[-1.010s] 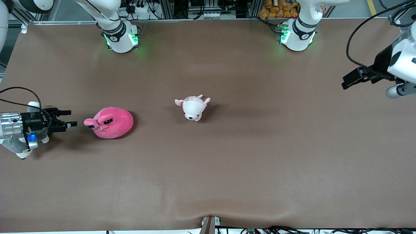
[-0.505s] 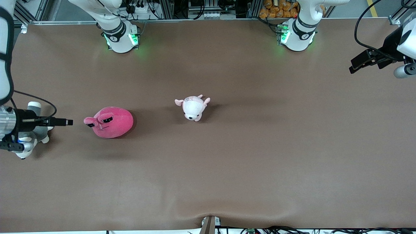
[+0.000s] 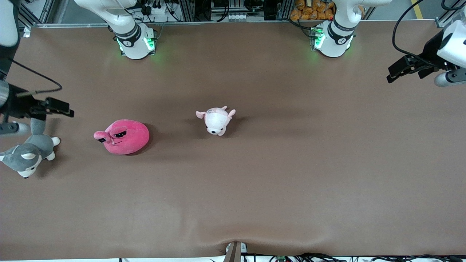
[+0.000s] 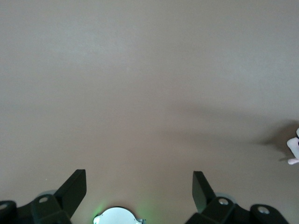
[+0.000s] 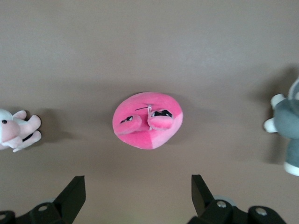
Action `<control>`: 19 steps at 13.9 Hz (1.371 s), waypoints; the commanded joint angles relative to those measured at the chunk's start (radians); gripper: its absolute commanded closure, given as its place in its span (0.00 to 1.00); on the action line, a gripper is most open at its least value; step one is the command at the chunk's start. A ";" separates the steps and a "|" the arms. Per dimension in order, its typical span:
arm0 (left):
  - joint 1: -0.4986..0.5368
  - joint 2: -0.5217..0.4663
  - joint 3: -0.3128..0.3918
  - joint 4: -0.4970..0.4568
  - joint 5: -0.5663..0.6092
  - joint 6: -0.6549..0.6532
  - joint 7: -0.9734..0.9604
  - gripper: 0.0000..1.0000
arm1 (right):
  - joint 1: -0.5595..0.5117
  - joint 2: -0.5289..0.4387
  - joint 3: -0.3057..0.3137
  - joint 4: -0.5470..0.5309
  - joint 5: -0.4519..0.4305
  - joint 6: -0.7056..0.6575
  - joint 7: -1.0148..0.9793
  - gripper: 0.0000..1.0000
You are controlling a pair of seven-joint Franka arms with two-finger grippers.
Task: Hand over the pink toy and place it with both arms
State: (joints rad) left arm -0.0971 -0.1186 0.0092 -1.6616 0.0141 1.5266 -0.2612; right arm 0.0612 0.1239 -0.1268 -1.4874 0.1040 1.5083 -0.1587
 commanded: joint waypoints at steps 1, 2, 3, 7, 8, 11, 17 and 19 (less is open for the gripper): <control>0.091 0.020 -0.077 0.017 0.004 0.010 0.014 0.00 | 0.014 -0.076 -0.054 -0.059 -0.023 0.007 -0.071 0.00; 0.091 0.020 -0.078 0.016 0.003 0.010 0.014 0.00 | -0.007 -0.092 -0.047 -0.068 -0.023 -0.012 -0.067 0.00; 0.089 0.023 -0.078 0.017 0.001 0.009 0.002 0.00 | -0.027 -0.111 -0.021 -0.089 -0.023 -0.020 -0.061 0.00; 0.088 0.025 -0.080 0.019 0.004 0.006 0.008 0.00 | -0.084 -0.179 0.042 -0.166 -0.023 -0.011 0.032 0.00; 0.086 0.027 -0.078 0.019 0.006 0.006 0.007 0.00 | -0.086 -0.181 0.055 -0.166 -0.023 -0.013 0.062 0.00; 0.082 0.033 -0.080 0.022 0.007 0.006 0.016 0.00 | -0.098 -0.185 0.091 -0.166 -0.027 -0.014 0.119 0.00; 0.092 0.023 -0.066 0.040 0.015 -0.017 0.120 0.00 | -0.074 -0.185 0.090 -0.159 -0.101 0.021 0.116 0.00; 0.091 0.025 -0.067 0.045 0.043 -0.017 0.120 0.00 | -0.076 -0.182 0.087 -0.152 -0.101 0.020 0.110 0.00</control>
State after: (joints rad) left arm -0.0090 -0.0964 -0.0546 -1.6435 0.0262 1.5310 -0.1592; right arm -0.0121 -0.0293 -0.0479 -1.6189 0.0261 1.5197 -0.0550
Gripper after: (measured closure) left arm 0.000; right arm 0.000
